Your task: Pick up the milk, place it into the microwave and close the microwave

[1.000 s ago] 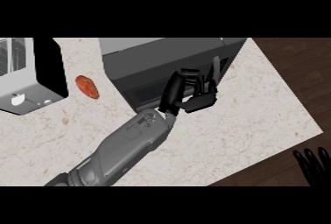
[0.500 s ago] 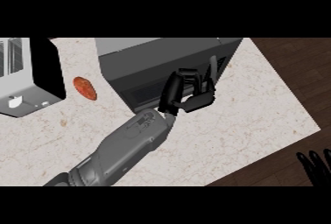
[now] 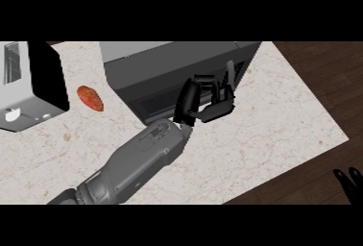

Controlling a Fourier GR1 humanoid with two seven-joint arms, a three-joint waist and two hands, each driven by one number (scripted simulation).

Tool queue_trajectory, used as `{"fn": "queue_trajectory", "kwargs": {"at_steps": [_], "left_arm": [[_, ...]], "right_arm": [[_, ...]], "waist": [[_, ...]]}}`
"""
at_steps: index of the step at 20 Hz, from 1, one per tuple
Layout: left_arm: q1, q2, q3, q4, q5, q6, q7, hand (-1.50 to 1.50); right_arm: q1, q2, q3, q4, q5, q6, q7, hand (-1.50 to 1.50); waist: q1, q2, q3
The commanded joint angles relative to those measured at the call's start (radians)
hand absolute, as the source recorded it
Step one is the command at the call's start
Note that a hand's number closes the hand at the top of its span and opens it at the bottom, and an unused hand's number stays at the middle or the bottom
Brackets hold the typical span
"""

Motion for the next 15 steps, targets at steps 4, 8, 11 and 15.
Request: {"fn": "queue_trajectory", "kwargs": {"at_steps": [4, 8, 11, 15], "left_arm": [[-0.072, 0.000, 0.020, 0.082, 0.036, -0.018, -0.004, 1.50], [-0.080, 0.000, 0.016, 0.087, 0.050, -0.016, -0.022, 1.50], [-0.084, 0.000, 0.011, 0.098, 0.058, -0.013, -0.027, 1.50], [-0.088, 0.000, 0.003, 0.109, 0.072, -0.021, -0.033, 1.50]], "right_arm": [[0.028, -0.017, 0.001, -0.025, -0.059, 0.035, 0.007, -1.50], [0.022, -0.030, -0.012, -0.043, -0.074, 0.039, 0.013, -1.50], [0.034, -0.037, -0.008, -0.047, -0.082, 0.049, 0.021, -1.50], [0.042, -0.056, -0.015, -0.062, -0.091, 0.056, 0.035, -1.50]], "waist": [[-0.020, 0.015, 0.000], [-0.023, 0.016, 0.000], [-0.022, 0.016, 0.002], [-0.025, 0.020, 0.001]]}}
